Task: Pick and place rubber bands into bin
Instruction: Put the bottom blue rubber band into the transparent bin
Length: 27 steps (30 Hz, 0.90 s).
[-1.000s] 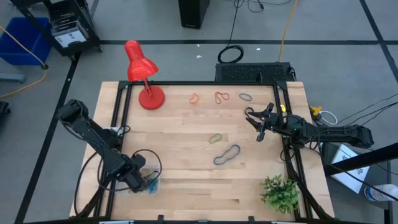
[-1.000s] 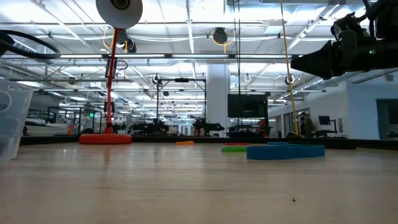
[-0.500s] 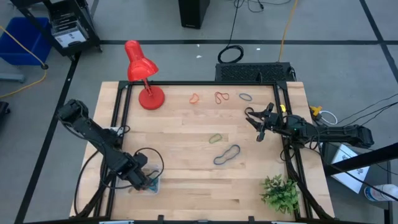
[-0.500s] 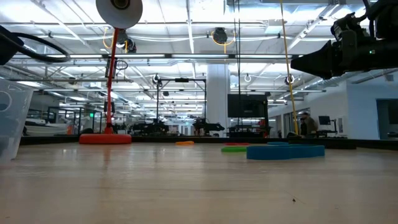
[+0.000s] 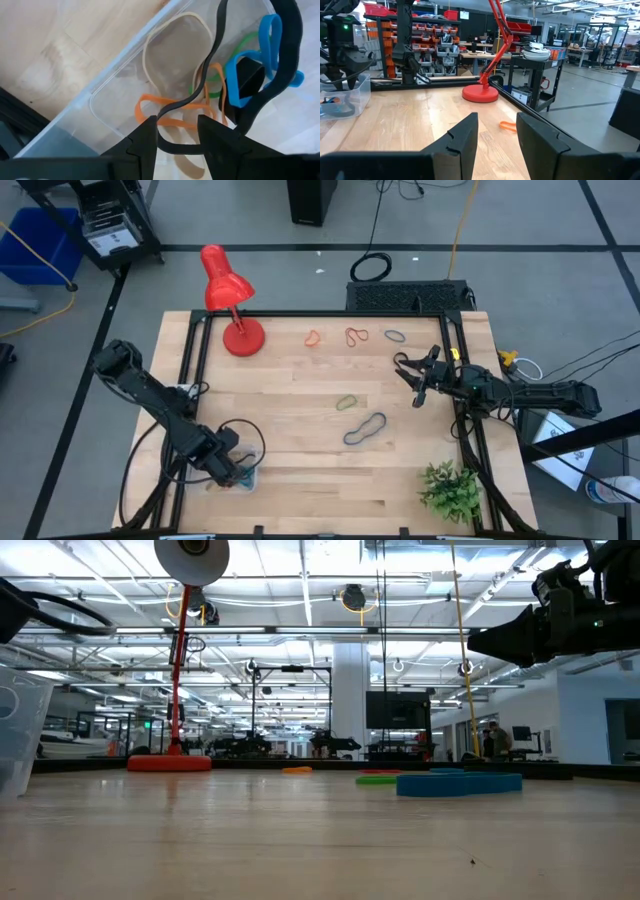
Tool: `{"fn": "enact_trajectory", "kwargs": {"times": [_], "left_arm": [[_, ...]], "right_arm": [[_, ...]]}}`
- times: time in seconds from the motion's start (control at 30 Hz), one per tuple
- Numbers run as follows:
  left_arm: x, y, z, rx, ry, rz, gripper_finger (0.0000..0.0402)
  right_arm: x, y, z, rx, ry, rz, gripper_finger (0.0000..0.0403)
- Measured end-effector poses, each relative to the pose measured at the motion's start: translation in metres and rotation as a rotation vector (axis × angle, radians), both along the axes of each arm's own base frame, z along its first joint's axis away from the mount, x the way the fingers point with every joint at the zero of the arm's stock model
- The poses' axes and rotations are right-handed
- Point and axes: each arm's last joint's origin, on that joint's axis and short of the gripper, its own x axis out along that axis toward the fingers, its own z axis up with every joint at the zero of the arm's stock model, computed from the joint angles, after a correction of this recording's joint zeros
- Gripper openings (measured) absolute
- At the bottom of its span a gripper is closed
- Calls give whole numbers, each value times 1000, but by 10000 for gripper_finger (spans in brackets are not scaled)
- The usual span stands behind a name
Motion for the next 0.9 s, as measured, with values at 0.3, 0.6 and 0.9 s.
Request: {"fn": "enact_trajectory", "kwargs": {"times": [0.3, 0.6, 0.9], "left_arm": [[1, 1, 0, 21, -28, -29, 147], [-6, 3, 30, 27, -270, -138, 147], [-17, 27, 78, 309, -795, -291, 147]], "right_arm": [[-1, 0, 10, 37, -123, 10, 130], [-1, 0, 10, 29, -124, 9, 130], [-2, 0, 16, 6, -180, 8, 130]]}}
